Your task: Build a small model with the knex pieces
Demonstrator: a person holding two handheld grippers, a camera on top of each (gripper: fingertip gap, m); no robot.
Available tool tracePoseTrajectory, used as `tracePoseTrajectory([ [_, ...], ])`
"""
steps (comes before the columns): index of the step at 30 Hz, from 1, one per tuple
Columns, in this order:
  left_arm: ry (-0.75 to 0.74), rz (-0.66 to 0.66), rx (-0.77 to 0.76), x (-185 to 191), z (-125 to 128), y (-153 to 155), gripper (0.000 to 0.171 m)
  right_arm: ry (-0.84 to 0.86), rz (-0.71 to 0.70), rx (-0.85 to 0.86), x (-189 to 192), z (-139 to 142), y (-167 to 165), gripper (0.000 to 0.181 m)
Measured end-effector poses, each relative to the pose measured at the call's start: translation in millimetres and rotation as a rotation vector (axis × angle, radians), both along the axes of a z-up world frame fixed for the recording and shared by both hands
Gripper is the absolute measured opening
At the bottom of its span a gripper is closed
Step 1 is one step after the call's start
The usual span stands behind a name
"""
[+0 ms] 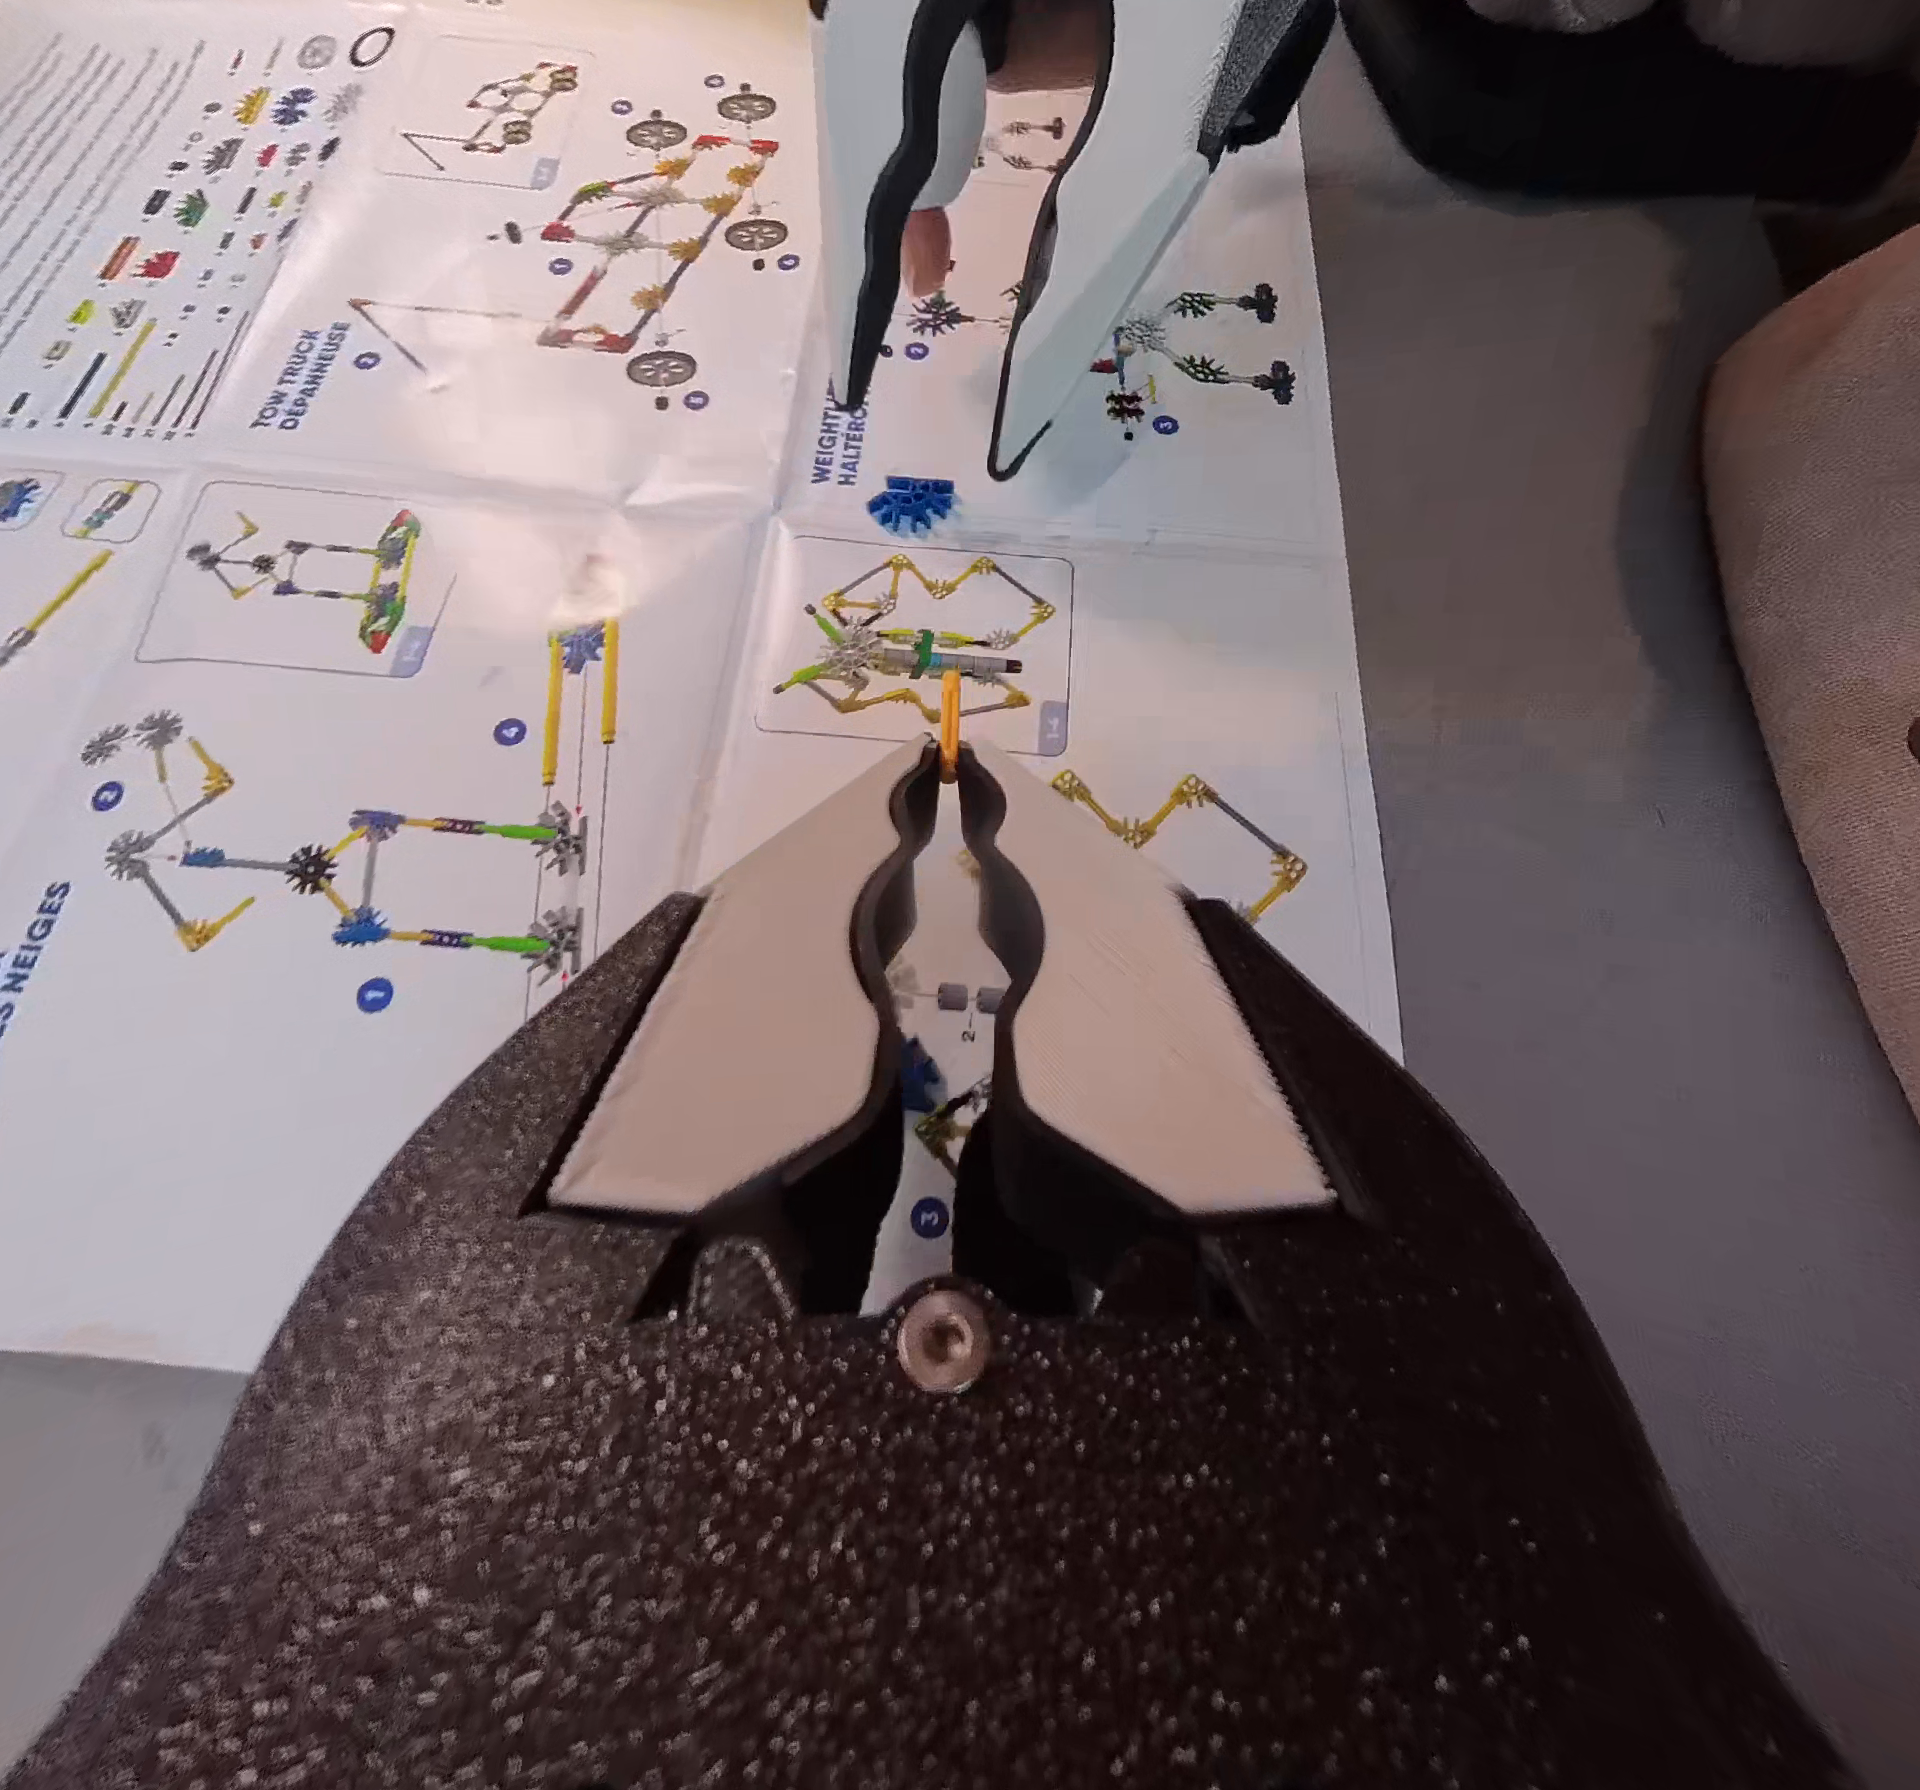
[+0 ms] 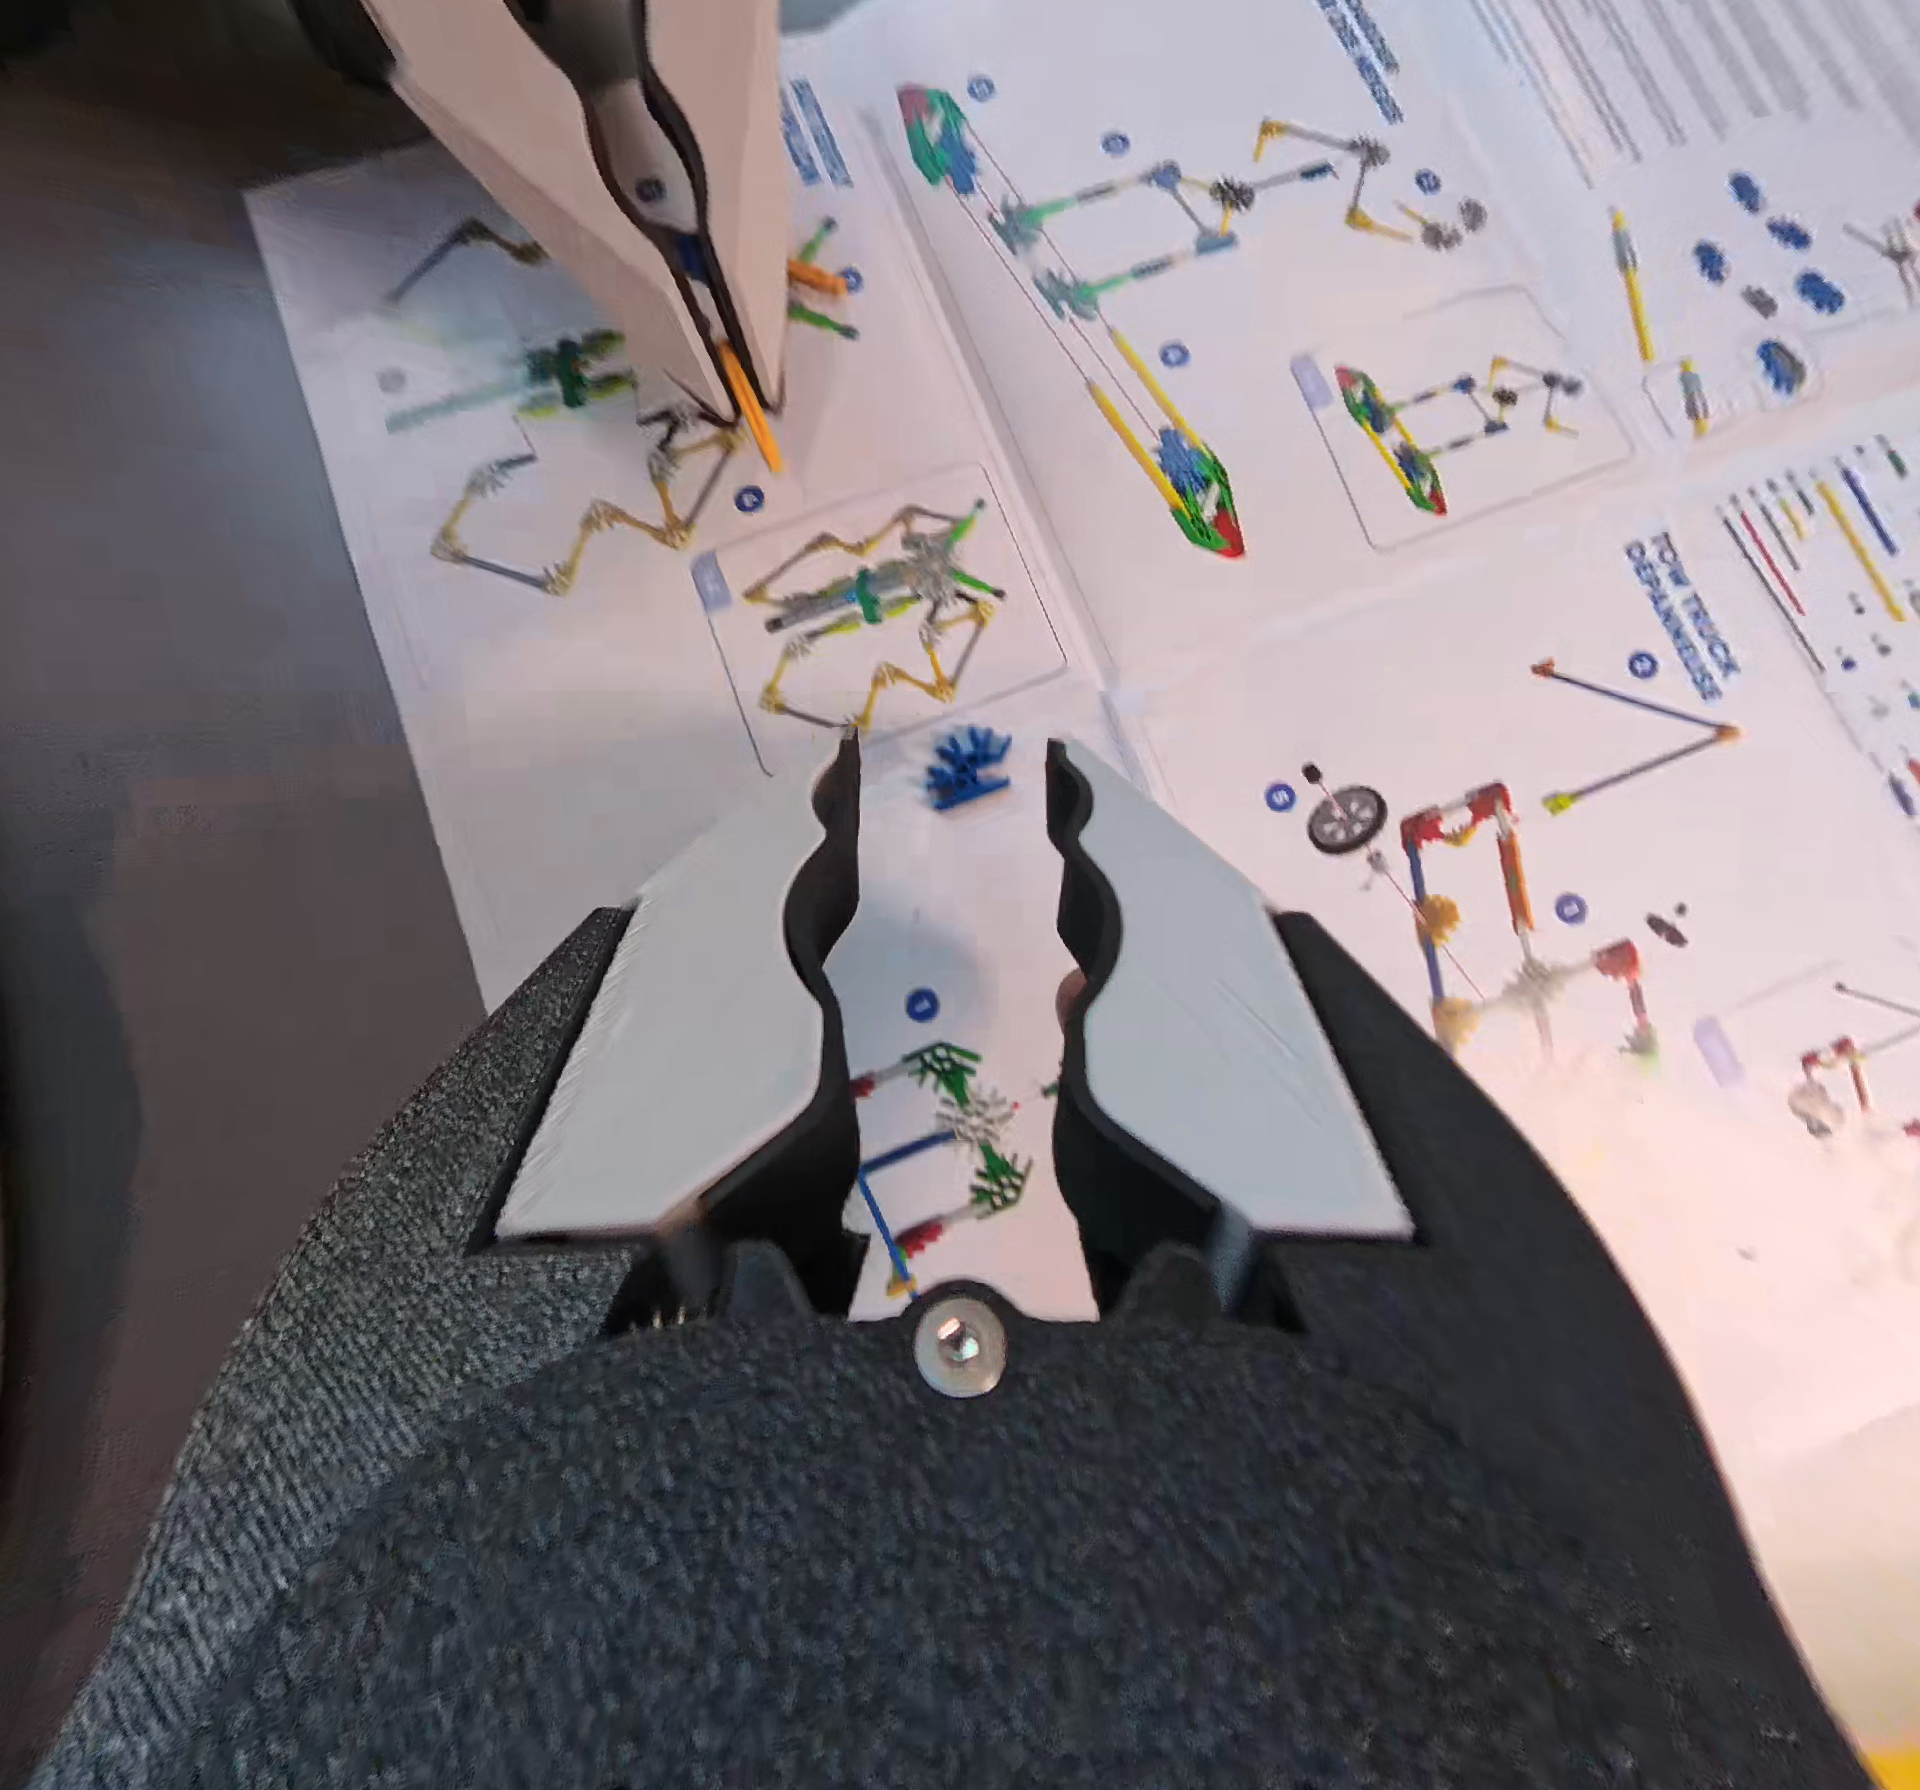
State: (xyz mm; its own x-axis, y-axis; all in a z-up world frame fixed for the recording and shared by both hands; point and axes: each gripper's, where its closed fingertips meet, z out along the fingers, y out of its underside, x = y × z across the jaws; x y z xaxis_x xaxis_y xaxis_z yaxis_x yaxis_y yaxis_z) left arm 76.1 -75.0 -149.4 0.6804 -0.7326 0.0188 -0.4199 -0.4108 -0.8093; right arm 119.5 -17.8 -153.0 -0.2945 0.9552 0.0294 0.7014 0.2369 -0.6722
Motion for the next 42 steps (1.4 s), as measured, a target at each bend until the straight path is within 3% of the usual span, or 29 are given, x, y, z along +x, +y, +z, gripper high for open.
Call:
tracePoseTrajectory([
  [3,-0.032,0.026,0.007,-13,2,-1,0.002,-0.04,-0.037,0.011,5,-12,10,0.029],
  [7,-0.042,0.038,0.025,-21,6,-1,0.003,-0.05,-0.005,0.028,-2,-20,1,0.017],
  [11,-0.03,0.026,0.024,-25,6,-2,0.003,-0.001,0.056,0.04,-13,-14,-12,0.017],
  [15,-0.015,-0.067,-0.001,-25,6,-2,0.003,0.063,0.144,0.003,-33,-2,-38,0.017],
  [22,0.03,-0.246,-0.078,-22,-2,3,0.003,0.008,0.213,0.039,-55,-19,-47,0.017],
  [28,0.073,-0.334,-0.116,-23,-13,8,0.003,0.037,0.211,0.013,-56,-14,-45,0.023],
  [35,0.101,-0.402,-0.14,-21,-20,9,0.003,0.069,0.179,-0.054,-60,-8,-44,0.001],
  [42,0.104,-0.433,-0.141,-21,-23,8,0.003,0.026,0.152,-0.082,-61,-12,-44,0.0],
])
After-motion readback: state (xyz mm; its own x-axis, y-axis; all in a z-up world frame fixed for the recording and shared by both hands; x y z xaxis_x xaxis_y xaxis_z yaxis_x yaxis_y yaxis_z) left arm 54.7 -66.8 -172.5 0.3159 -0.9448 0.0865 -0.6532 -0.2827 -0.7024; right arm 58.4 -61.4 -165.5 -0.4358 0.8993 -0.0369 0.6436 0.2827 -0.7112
